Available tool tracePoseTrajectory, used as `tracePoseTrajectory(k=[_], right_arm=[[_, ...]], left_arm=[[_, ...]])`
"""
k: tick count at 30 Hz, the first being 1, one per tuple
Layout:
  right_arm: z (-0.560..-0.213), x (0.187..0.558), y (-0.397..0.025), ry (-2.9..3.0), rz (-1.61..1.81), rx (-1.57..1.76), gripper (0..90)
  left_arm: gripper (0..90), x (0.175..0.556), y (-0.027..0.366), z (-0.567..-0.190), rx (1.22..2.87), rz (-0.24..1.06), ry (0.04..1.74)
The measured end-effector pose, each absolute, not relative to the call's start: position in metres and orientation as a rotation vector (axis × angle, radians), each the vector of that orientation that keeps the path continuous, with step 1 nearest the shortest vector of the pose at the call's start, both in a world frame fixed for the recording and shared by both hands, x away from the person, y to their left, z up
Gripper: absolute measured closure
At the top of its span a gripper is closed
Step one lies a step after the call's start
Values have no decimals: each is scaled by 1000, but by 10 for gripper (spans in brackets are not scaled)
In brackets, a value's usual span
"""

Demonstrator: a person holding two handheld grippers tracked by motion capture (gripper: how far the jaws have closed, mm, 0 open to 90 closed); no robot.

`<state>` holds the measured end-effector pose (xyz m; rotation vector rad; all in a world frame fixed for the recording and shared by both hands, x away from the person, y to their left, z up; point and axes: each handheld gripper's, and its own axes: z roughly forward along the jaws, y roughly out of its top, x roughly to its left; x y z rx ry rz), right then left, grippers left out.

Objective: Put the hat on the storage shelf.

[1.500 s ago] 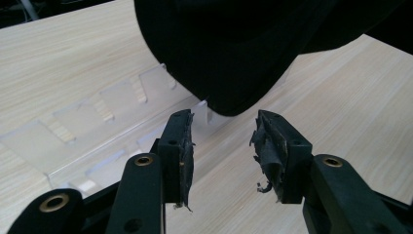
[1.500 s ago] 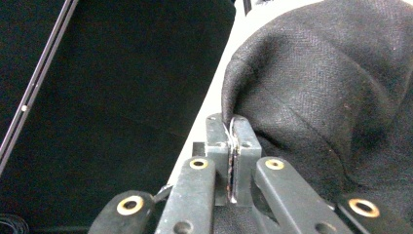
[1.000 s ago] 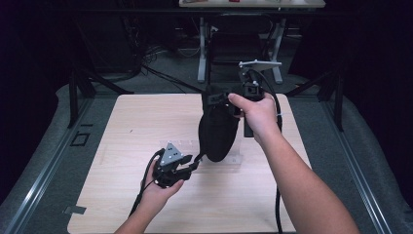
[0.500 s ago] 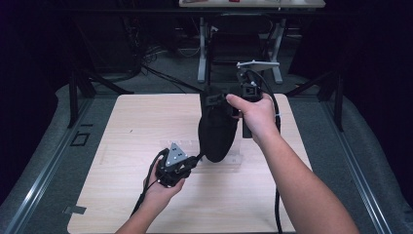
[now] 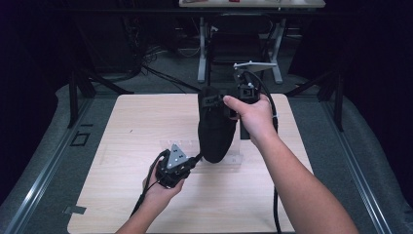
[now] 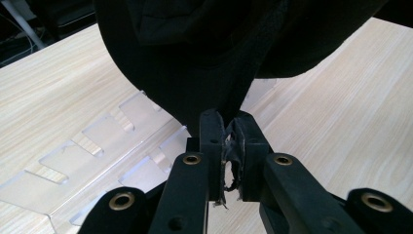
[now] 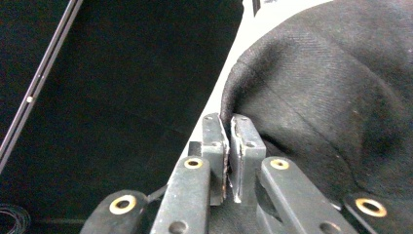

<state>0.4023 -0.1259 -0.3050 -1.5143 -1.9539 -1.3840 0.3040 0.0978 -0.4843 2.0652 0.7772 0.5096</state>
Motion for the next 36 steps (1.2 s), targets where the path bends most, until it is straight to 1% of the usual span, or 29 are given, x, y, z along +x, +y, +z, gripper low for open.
tracePoseTrajectory(k=[2, 15, 18, 24, 36], right_arm=[[-303, 401, -128, -1937, -1406, -1497, 835], [-297, 396, -145, -1926, -1445, -1500, 838], [-297, 396, -150, -1924, -1449, -1516, 838], [-300, 395, -158, -1922, -1447, -1532, 834], [-304, 391, -168, -1948, -1439, -1566, 816]], left_arm=[[848, 304, 98, -484, 2066, 513, 775], [859, 306, 109, -490, 2055, 514, 809], [860, 306, 113, -493, 2052, 505, 833], [856, 309, 120, -513, 2060, 483, 890], [850, 305, 130, -527, 2029, 465, 909]])
